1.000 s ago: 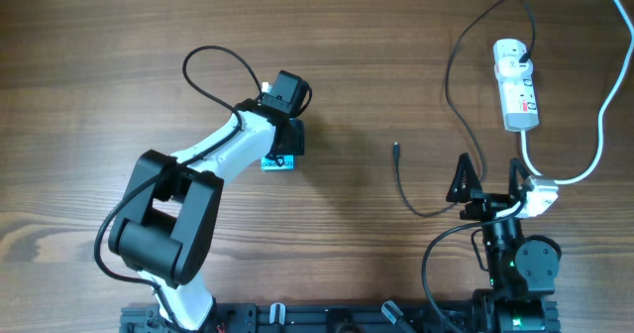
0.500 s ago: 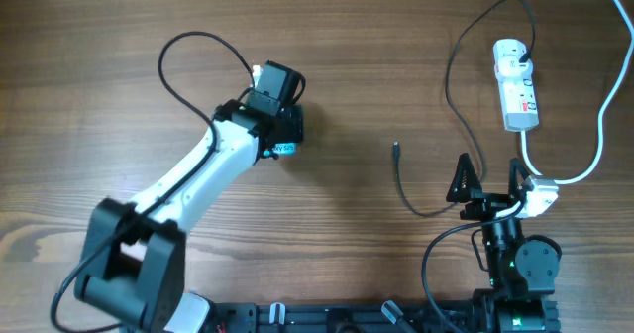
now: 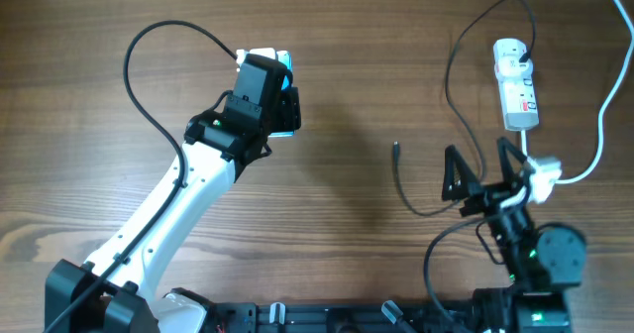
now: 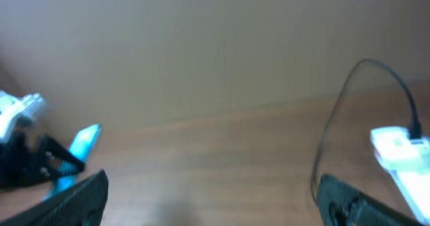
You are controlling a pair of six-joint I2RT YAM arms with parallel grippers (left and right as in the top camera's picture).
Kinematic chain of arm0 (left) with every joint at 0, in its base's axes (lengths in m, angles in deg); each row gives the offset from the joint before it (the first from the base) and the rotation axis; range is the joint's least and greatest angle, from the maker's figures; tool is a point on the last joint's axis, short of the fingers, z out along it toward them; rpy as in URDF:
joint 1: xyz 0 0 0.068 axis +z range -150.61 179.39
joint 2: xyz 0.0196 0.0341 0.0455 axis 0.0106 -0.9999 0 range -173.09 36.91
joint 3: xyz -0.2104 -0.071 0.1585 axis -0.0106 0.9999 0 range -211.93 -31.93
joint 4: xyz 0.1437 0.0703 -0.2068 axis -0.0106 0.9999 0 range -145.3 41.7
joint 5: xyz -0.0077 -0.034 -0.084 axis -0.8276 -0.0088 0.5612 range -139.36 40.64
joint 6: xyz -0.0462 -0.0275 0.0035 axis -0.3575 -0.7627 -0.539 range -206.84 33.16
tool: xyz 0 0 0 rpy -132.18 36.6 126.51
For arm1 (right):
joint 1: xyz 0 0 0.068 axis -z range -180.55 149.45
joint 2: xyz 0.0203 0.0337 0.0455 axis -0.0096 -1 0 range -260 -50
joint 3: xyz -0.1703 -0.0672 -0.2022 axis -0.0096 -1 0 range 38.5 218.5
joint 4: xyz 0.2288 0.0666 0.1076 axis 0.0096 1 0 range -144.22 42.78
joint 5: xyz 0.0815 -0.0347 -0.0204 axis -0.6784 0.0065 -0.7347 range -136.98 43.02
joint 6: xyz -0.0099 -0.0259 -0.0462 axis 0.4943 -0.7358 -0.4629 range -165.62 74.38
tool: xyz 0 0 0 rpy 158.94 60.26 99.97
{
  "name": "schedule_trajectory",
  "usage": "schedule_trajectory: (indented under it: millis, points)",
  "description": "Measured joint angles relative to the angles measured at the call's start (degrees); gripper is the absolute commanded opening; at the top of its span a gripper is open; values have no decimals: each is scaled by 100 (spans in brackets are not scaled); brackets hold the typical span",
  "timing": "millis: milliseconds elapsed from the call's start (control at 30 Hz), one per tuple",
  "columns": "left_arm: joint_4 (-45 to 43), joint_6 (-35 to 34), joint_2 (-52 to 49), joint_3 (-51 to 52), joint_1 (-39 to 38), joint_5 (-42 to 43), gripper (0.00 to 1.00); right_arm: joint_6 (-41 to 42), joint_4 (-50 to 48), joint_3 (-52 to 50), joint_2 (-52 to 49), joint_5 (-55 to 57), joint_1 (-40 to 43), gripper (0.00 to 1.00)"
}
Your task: Plug charger to phone and switch on socket
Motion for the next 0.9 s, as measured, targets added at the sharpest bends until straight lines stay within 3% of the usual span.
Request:
schedule_trajectory:
  millis: [133, 267, 367, 567, 633, 700, 833, 900]
  points:
    - [-144, -35, 9, 4, 2, 0, 73, -76, 2133, 2907, -2538, -474, -4, 100]
    - [-293, -160, 15, 2, 2, 0, 74, 302, 2166, 4343, -4343, -1062, -9, 95]
    - [-90, -197, 17, 2, 37, 4, 78, 575, 2573, 4426, -4996, -1996, -22, 95]
    - [181, -195, 17, 2, 164, 4, 80, 247, 3099, 4245, -5674, -2326, -487, 98]
    - [304, -149, 15, 2, 164, 4, 68, 214, 3112, 4245, -5683, -2277, -487, 100]
    - [295, 33, 4, 2, 164, -4, 66, 210, 3115, 4245, -5683, -2256, -487, 100]
    - [-101, 756, -544, 2, 195, -17, 96, 210, 3115, 4245, -5694, -2236, -487, 100]
    - [-286, 1095, -850, 2, 221, -4, 100, 210, 3115, 4245, -5696, -2227, -487, 100]
